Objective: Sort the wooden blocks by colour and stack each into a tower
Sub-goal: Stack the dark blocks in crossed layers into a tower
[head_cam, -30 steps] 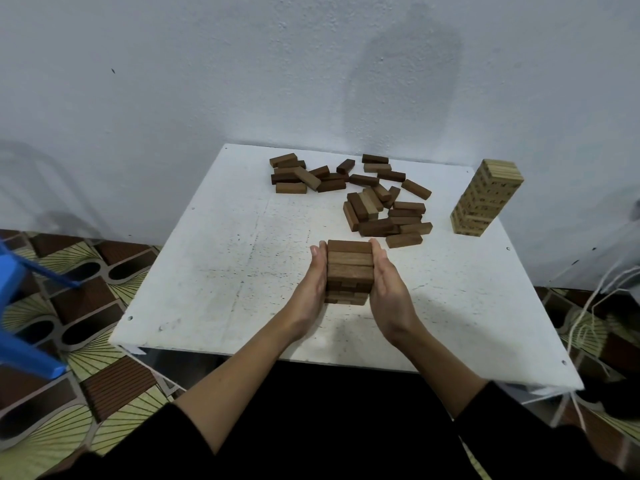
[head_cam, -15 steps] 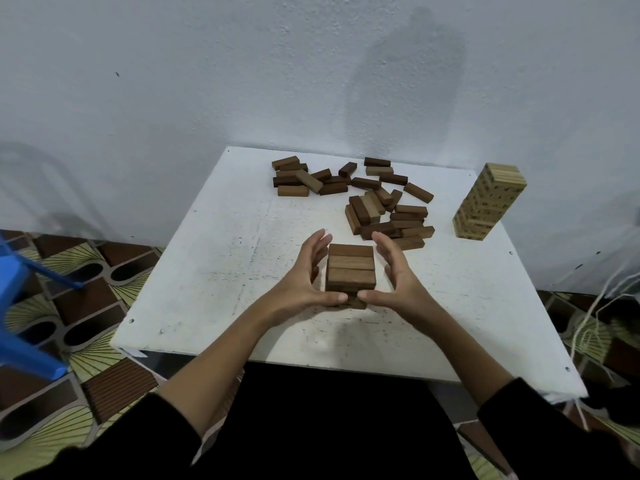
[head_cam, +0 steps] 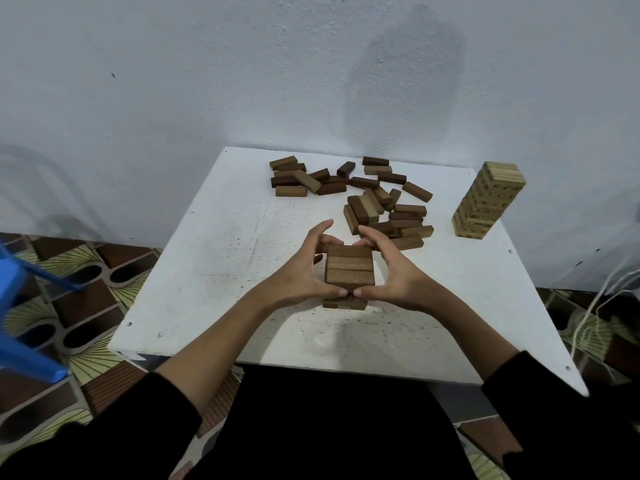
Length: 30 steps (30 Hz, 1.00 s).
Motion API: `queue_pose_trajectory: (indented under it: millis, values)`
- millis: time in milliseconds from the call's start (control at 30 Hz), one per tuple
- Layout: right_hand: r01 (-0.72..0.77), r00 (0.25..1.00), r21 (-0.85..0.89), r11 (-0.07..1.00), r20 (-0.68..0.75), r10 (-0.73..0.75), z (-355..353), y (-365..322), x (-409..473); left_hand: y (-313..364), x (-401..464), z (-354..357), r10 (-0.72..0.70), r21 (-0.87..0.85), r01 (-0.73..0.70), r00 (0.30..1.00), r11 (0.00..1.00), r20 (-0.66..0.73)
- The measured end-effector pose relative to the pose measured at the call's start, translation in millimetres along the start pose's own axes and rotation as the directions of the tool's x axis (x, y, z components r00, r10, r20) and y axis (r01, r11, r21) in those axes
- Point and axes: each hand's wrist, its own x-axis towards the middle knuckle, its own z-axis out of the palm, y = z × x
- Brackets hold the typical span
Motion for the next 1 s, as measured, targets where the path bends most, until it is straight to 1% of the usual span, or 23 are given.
queue_pose_trajectory:
  millis: [167, 367, 433, 500, 533, 600, 667, 700, 767, 833, 933, 1000]
  values:
    - [-0.022, 1.0, -0.01, 1.0, -0.003, 0.022, 0.0, -1.6, 0.6, -0.8, -0.1, 0.8, 0.0, -0.016, -0.001, 1.0, 1.0, -0.005]
    - [-0.025, 1.0, 0.022, 0.999, -0.011, 0.025, 1.0, 2.3, 1.0, 1.5, -0.1, 1.9, -0.009, -0.028, 0.009, 1.0, 1.0, -0.018]
    - [-0.023, 1.0, 0.054, 0.998, -0.018, 0.024, 3.5, 2.8, -1.2, 0.3, -3.3, 3.1, -0.042, -0.075, 0.041, 0.999, 0.996, -0.012]
    - [-0.056, 0.995, 0.186, 0.981, -0.065, 0.069, 9.3, 2.6, -3.6, 2.9, -7.2, 7.0, -0.118, -0.229, 0.108, 0.992, 0.967, -0.032]
    - [-0.084, 0.988, 0.276, 0.957, -0.103, 0.116, 13.6, 2.5, -4.5, 5.0, -8.4, 9.7, -0.177, -0.344, 0.15, 0.983, 0.927, -0.049]
    - [-0.134, 0.961, 0.444, 0.886, -0.161, 0.226, 24.0, 0.8, -5.7, 7.4, -9.3, 16.3, -0.283, -0.568, 0.206, 0.958, 0.797, -0.05]
    - [-0.149, 0.934, 0.579, 0.802, -0.183, 0.306, 32.7, -3.1, -6.0, 7.8, -10.2, 22.7, -0.317, -0.69, 0.231, 0.949, 0.686, 0.004]
    - [-0.15, 0.925, 0.632, 0.76, -0.183, 0.334, 35.7, -5.1, -6.7, 7.0, -10.8, 25.5, -0.312, -0.711, 0.243, 0.95, 0.66, 0.035]
    - [-0.133, 0.925, 0.686, 0.716, -0.175, 0.339, 39.0, -9.7, -8.2, 5.6, -11.6, 30.1, -0.287, -0.708, 0.239, 0.957, 0.665, 0.054]
    - [-0.122, 0.936, 0.695, 0.708, -0.157, 0.315, 42.7, -10.9, -6.6, 6.3, -11.5, 33.2, -0.267, -0.695, 0.227, 0.962, 0.682, 0.052]
    - [-0.112, 0.941, 0.716, 0.689, -0.146, 0.305, 47.2, -7.1, -4.5, 10.0, -11.8, 34.7, -0.25, -0.702, 0.227, 0.966, 0.675, 0.071]
    - [-0.116, 0.943, 0.739, 0.664, -0.128, 0.307, 48.0, -7.1, -2.8, 12.2, -12.1, 35.2, -0.262, -0.709, 0.241, 0.961, 0.663, 0.082]
